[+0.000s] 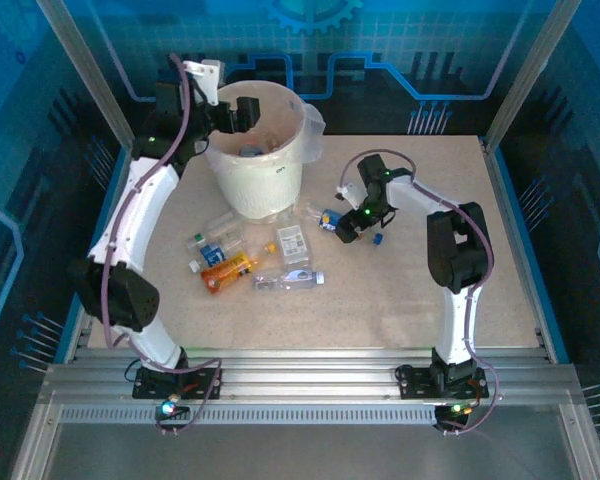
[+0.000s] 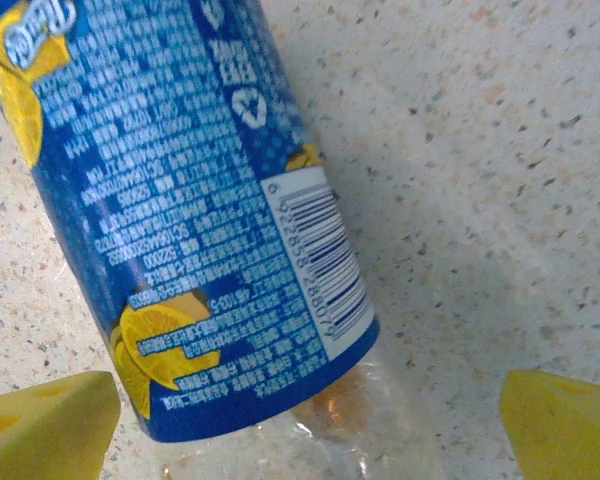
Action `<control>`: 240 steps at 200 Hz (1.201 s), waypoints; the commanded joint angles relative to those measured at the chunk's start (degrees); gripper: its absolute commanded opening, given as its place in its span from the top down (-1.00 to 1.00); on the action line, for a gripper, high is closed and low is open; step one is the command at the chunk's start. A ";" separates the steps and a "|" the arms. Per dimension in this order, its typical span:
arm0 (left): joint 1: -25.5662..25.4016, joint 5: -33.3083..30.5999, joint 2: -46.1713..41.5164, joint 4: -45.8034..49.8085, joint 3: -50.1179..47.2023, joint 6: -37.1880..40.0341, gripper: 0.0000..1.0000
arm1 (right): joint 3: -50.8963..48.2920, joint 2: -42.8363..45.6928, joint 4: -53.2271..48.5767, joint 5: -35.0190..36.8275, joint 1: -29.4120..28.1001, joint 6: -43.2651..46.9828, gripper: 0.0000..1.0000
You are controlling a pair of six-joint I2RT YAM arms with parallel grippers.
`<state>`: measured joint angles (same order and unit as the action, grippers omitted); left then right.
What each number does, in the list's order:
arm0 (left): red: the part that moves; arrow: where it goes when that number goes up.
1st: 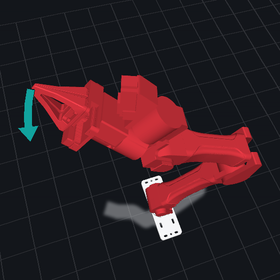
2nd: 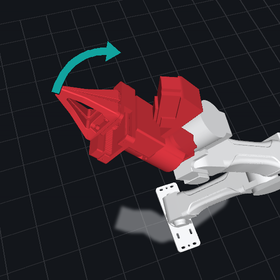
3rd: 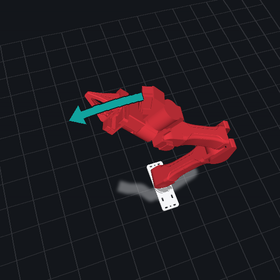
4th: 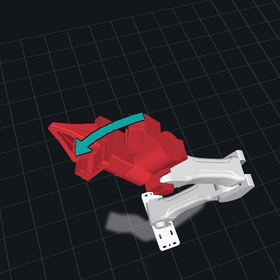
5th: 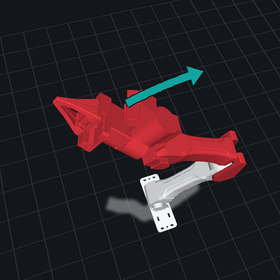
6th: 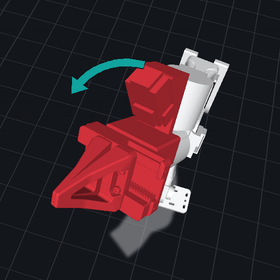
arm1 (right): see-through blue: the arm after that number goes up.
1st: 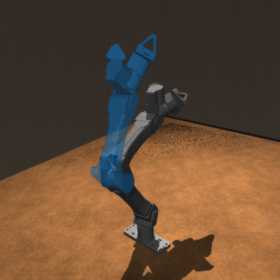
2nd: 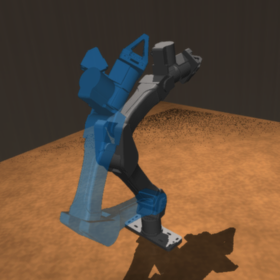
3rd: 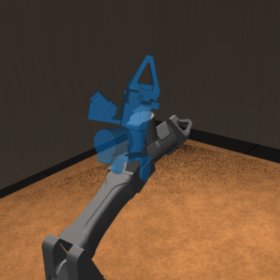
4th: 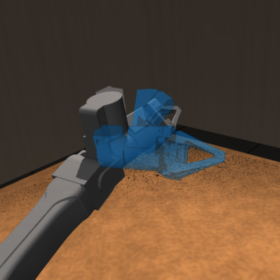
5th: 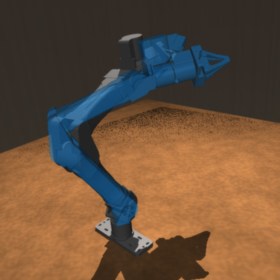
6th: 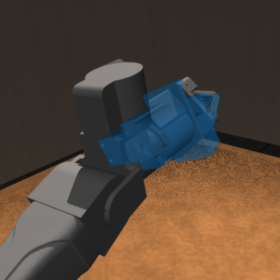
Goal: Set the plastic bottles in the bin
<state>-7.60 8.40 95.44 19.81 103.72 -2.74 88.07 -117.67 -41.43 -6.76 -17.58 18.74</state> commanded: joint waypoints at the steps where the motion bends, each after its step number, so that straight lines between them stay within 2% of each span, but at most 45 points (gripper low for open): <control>1: 0.65 1.79 -4.06 -2.68 -4.24 -2.72 -0.98 | -2.00 -0.31 -1.55 -1.39 -1.01 0.42 -0.94; 69: 0.65 1.74 -14.92 -8.28 -16.72 -6.69 -0.98 | -6.31 0.89 0.92 0.68 -3.49 -1.71 -0.85; 102: 0.65 1.82 -17.74 -9.33 -19.90 -7.89 -0.98 | -6.01 -0.27 1.50 1.87 -4.25 -2.89 -0.67; 158: 0.70 2.70 -18.78 -9.49 -21.53 -9.61 -0.98 | -7.07 1.04 1.84 3.54 -5.53 -3.80 -0.18; 185: 0.66 2.85 -18.99 -9.00 -21.54 -9.91 -0.98 | -9.69 3.72 2.78 3.91 -5.71 -4.49 -0.16; 214: 0.70 3.12 -19.15 -8.91 -21.98 -10.48 -0.98 | -12.93 6.44 3.91 5.15 -5.71 -5.83 0.09; 240: 0.66 3.97 -18.97 -9.05 -22.16 -11.32 -0.98 | -15.40 9.07 4.88 7.11 -5.58 -8.03 0.14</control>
<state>-7.60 10.39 77.93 11.66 82.37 -12.21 74.87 -111.83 -36.84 -1.89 -22.57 13.32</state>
